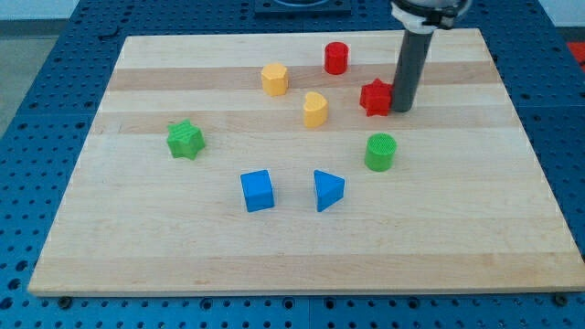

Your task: Push the red star to the yellow heart

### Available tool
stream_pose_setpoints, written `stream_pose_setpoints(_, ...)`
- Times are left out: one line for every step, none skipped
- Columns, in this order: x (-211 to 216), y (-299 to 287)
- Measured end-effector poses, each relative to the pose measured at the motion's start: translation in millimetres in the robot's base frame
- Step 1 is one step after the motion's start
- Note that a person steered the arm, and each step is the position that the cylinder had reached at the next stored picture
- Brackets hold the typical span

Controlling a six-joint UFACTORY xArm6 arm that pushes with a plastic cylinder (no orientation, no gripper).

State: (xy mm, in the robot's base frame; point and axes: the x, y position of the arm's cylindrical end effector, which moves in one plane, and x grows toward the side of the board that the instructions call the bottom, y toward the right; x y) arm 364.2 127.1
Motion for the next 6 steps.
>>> stream_pose_setpoints(0.0,-8.0)
stream_pose_setpoints(-15.8,6.3)
stream_pose_setpoints(-50.5,8.9)
stream_pose_setpoints(-54.1,-1.6)
stream_pose_setpoints(-37.9,-10.0)
stream_pose_setpoints(-17.2,-10.7)
